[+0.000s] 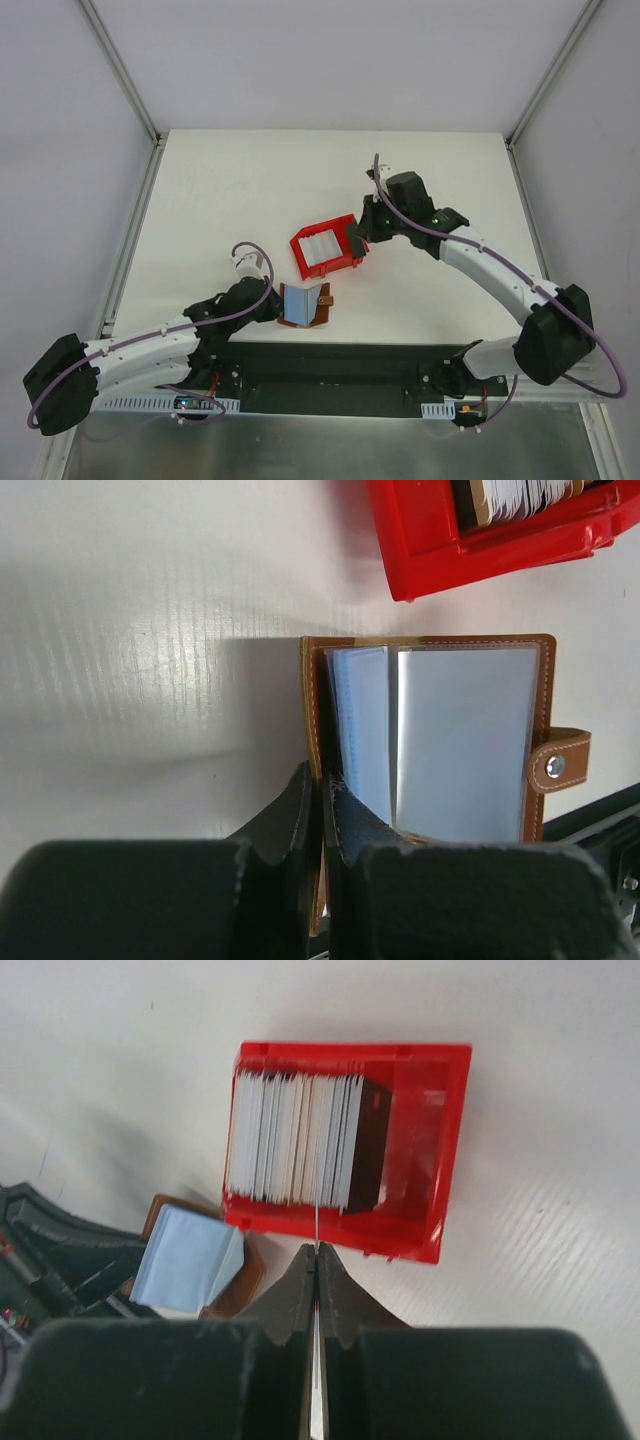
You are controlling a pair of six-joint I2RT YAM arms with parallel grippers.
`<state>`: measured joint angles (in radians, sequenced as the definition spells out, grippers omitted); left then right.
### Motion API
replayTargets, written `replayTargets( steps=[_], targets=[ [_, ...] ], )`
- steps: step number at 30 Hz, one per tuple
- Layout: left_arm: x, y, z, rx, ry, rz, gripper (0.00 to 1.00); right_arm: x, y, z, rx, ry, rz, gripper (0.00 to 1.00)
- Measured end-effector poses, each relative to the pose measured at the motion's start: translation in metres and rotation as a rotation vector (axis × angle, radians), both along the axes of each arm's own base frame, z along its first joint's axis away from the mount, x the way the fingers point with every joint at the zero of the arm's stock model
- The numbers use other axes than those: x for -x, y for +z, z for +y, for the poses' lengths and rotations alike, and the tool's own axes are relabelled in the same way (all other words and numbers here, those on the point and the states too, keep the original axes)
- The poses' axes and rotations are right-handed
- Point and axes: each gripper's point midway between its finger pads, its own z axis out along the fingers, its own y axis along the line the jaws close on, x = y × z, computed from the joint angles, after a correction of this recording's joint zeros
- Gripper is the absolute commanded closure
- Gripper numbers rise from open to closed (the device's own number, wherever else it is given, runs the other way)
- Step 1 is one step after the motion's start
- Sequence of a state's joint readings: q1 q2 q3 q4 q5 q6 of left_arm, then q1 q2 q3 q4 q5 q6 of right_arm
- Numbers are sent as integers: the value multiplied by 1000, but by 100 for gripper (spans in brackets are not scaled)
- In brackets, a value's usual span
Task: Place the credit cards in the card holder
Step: Pick up the credit card from the storage box, then insert the credit card into the card holder.
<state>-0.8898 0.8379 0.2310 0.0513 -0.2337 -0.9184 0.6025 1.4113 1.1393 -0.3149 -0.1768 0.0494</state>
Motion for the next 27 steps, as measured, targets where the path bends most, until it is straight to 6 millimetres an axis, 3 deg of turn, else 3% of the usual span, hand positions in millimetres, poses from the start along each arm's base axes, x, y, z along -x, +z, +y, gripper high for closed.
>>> replayTargets(
  steps=[5,10,18,22,27],
  targets=[
    [4,-5,-4,-17,-27,9,100,40,-7,1,-67,13,46,100],
    [7,-7,-10,-31,-49,19,100,72,-20,16,-92,54,107,99],
    [11,-2,-15,-19,-73,12,100,96,-44,20,-95,48,185,100],
    [13,5,-18,8,-75,-3,100,104,-31,20,-144,40,173,99],
    [18,4,-20,13,-71,12,100,118,1,34,-269,49,128,99]
  ],
)
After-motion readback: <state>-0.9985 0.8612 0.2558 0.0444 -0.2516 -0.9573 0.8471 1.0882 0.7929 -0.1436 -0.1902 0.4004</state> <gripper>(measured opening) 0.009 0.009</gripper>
